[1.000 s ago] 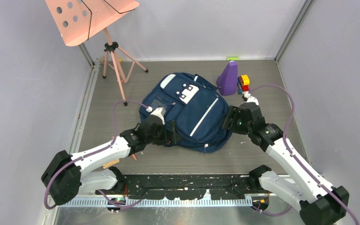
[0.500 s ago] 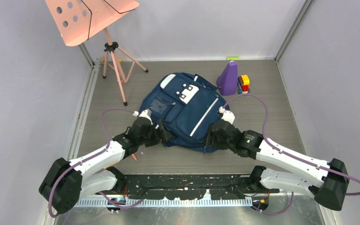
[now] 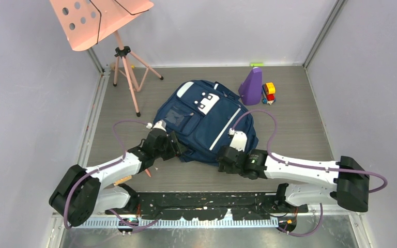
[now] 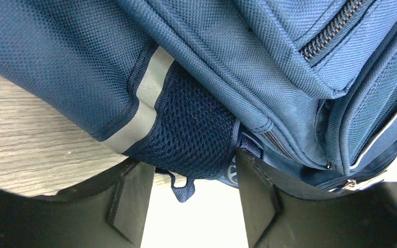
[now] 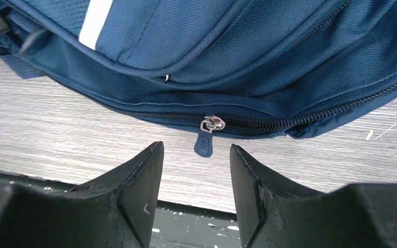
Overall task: Pack the student bag
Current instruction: Zip the student bag at the center of the board.
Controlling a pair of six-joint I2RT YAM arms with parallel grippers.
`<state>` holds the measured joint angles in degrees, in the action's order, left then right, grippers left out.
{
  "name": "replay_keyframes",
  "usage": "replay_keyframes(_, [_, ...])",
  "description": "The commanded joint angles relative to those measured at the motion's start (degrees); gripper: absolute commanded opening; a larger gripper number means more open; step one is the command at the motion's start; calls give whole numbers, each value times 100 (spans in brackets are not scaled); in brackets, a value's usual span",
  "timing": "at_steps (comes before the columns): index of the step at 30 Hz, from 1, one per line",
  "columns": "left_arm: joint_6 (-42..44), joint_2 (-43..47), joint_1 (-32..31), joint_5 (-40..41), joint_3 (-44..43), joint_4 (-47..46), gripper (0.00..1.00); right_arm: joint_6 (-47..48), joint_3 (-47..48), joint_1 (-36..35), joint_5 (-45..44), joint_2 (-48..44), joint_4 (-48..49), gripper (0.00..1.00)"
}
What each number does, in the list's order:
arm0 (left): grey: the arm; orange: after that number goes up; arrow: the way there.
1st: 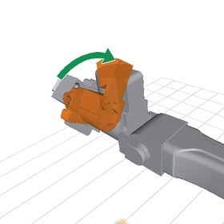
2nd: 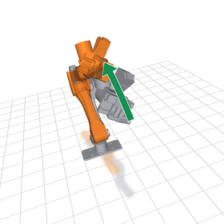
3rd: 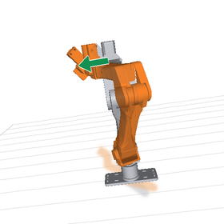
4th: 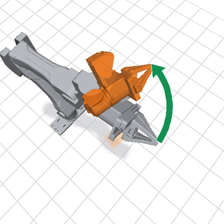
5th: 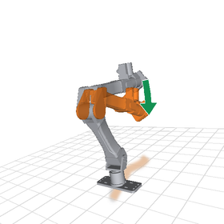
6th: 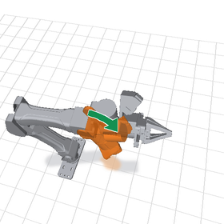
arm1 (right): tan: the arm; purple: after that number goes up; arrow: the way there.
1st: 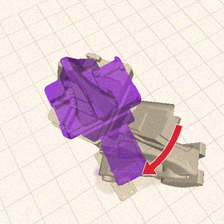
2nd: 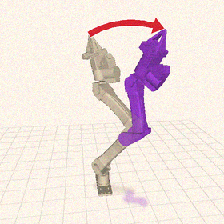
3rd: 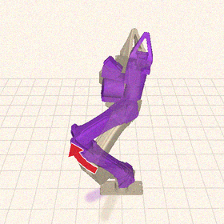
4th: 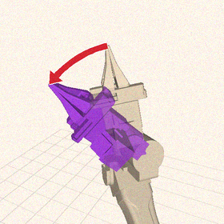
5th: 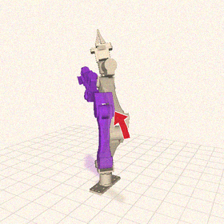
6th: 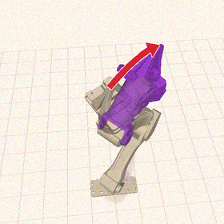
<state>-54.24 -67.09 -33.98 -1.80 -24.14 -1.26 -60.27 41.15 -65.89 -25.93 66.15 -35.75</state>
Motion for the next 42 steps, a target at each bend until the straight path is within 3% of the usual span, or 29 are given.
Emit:
replay_keyframes(1, [-11, -110, 44, -2, 23, -435, 54, -235, 135, -79, -415, 380, 210, 55])
replay_keyframes(7, [125, -184, 54, 117, 2, -387, 26, -96, 426, -82, -709, 1004, 283, 41])
replay_keyframes(14, [395, -183, 128, 131, -109, -164, 0, -82, 563, -77, -1006, 1186, 159, 8])
replay_keyframes(17, [630, -173, 310, 129, -259, 30, 0, -67, 526, -69, -1033, 1039, 164, 1])
replay_keyframes(26, [1568, -404, 1386, 75, -844, 487, 0, -82, 227, 192, -890, 100, -35, 1])
replay_keyframes(30, [1853, -736, 1761, -92, -1118, 373, 0, -36, -36, 497, -365, -330, 112, 1])
replay_keyframes(36, [2189, -1297, 1824, -125, -1562, 165, 0, -30, -456, 740, 413, -575, 493, 0])
replay_keyframes(42, [2495, -1891, 1874, 113, -2171, 75, 0, -393, -902, 753, 610, -833, 591, 1])
